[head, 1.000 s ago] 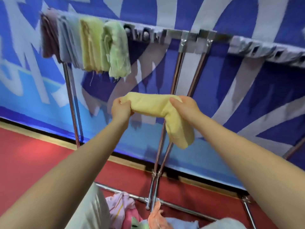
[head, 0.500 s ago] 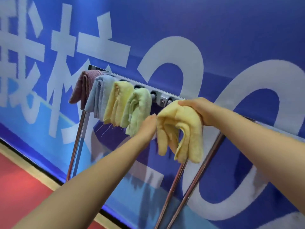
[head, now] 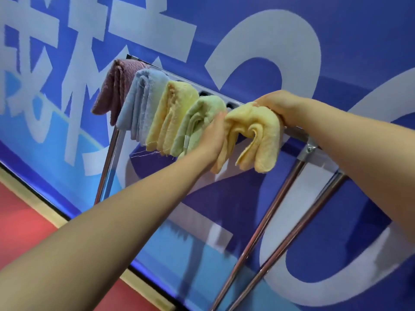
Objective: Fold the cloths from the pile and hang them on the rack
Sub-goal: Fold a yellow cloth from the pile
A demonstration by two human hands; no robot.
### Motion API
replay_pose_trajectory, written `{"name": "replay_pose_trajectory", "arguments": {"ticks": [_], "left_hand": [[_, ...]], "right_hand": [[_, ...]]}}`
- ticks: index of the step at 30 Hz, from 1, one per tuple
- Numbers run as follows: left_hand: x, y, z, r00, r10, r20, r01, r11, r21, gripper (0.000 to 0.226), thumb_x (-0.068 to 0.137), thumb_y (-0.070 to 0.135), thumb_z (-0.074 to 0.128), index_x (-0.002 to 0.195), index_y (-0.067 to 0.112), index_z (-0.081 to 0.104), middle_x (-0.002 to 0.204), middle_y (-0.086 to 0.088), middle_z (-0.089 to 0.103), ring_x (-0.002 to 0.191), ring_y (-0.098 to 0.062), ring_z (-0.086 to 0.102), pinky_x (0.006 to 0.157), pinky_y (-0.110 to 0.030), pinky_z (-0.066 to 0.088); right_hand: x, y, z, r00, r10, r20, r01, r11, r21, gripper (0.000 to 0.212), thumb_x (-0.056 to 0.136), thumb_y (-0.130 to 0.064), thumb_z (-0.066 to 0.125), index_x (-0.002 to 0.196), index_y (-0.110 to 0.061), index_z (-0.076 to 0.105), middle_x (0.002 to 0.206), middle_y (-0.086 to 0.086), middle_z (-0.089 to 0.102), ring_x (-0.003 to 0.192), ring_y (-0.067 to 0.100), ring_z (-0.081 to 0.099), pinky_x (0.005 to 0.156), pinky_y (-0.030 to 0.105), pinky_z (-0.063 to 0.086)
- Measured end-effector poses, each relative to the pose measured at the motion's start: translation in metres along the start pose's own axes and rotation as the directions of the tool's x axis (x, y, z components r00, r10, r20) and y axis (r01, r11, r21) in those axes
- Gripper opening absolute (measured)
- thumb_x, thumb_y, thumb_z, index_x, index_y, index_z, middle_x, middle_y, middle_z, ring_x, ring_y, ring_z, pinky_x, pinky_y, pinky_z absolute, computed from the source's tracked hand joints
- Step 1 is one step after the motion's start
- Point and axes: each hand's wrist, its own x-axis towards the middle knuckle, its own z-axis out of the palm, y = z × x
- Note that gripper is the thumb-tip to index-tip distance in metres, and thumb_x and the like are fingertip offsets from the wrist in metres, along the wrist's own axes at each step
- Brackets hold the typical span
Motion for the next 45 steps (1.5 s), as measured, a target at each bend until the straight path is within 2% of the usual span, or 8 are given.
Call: {"name": "replay_pose_trajectory", "arguments": {"ticks": [8,14,17,24,32,38,42,45], "left_hand": [[-0.007,-0.016,-0.004,1.000,0.013,0.000,-0.013,0.991,0.133,0.045,0.102,0.043,0.030,0.111,0.018,0.067,0.112,-0.003,0.069,0.109,-0.017,0.061,0.105,-0.042,0.043],[-0.012,-0.010,0.001,0.985,0.169,-0.042,-0.163,0.980,0.113,0.051,0.094,0.053,0.027,0.116,0.025,0.064,0.122,0.000,0.065,0.118,-0.015,0.057,0.110,-0.042,0.038],[-0.011,-0.011,0.009,0.983,0.181,-0.023,-0.176,0.975,0.136,0.047,0.101,0.047,0.026,0.118,0.024,0.063,0.118,0.001,0.066,0.115,-0.013,0.057,0.108,-0.037,0.040],[-0.003,-0.043,0.007,0.978,0.203,0.042,-0.207,0.943,0.261,0.035,0.105,0.036,0.028,0.122,0.032,0.058,0.110,0.010,0.060,0.108,-0.010,0.054,0.092,-0.027,0.038],[-0.006,-0.027,-0.005,0.982,0.170,-0.079,-0.164,0.984,0.072,0.040,0.105,0.031,0.030,0.122,0.014,0.061,0.119,-0.004,0.065,0.117,-0.018,0.057,0.108,-0.038,0.040],[-0.022,-0.001,-0.011,0.961,0.276,0.008,-0.265,0.913,0.310,0.036,0.105,0.032,0.030,0.130,0.023,0.054,0.108,0.017,0.058,0.100,0.004,0.053,0.086,-0.013,0.039],[-0.045,0.005,-0.016,0.942,0.335,0.004,-0.304,0.853,0.425,0.039,0.103,0.033,0.031,0.130,0.019,0.055,0.120,0.007,0.059,0.112,-0.010,0.053,0.099,-0.032,0.042],[-0.080,-0.005,-0.018,0.950,0.310,-0.038,-0.250,0.827,0.503,0.043,0.095,0.035,0.030,0.118,0.015,0.061,0.115,-0.002,0.063,0.109,-0.018,0.056,0.099,-0.039,0.044]], "right_hand": [[0.003,0.017,0.022,0.945,-0.278,-0.172,0.190,0.896,-0.401,0.012,0.088,-0.029,0.062,0.092,-0.018,0.064,0.088,-0.005,0.058,0.092,0.018,0.056,0.081,0.032,0.048],[-0.015,0.020,0.022,0.958,-0.276,-0.078,0.236,0.913,-0.332,0.057,0.090,-0.054,0.046,0.082,-0.002,0.066,0.079,0.013,0.069,0.073,0.025,0.067,0.074,0.039,0.056],[-0.022,0.027,0.027,0.923,-0.382,-0.052,0.309,0.814,-0.492,0.050,0.096,-0.042,0.041,0.096,0.002,0.063,0.087,0.017,0.065,0.077,0.025,0.057,0.069,0.034,0.046],[-0.015,0.009,0.026,0.968,-0.249,0.034,0.230,0.822,-0.521,0.045,0.096,-0.045,0.043,0.097,-0.006,0.065,0.092,0.007,0.062,0.083,0.022,0.056,0.072,0.030,0.044],[-0.022,0.008,0.040,0.953,-0.302,-0.016,0.224,0.739,-0.635,0.044,0.104,-0.030,0.019,0.072,-0.012,0.043,0.086,0.009,0.050,0.090,0.026,0.043,0.076,0.035,0.034],[-0.047,0.028,0.039,0.889,-0.414,-0.196,0.314,0.862,-0.399,0.037,0.099,-0.030,0.024,0.068,-0.021,0.043,0.084,0.007,0.052,0.085,0.027,0.046,0.072,0.037,0.034],[-0.094,0.047,0.044,0.823,-0.410,-0.392,0.369,0.912,-0.179,0.034,0.101,-0.022,0.035,0.122,-0.017,0.060,0.122,0.004,0.055,0.114,0.015,0.049,0.087,0.018,0.033],[-0.137,0.068,0.066,0.832,-0.247,-0.498,0.350,0.928,0.125,0.030,0.098,-0.020,0.038,0.110,-0.022,0.066,0.109,-0.003,0.057,0.100,0.008,0.051,0.084,0.010,0.038]]}}
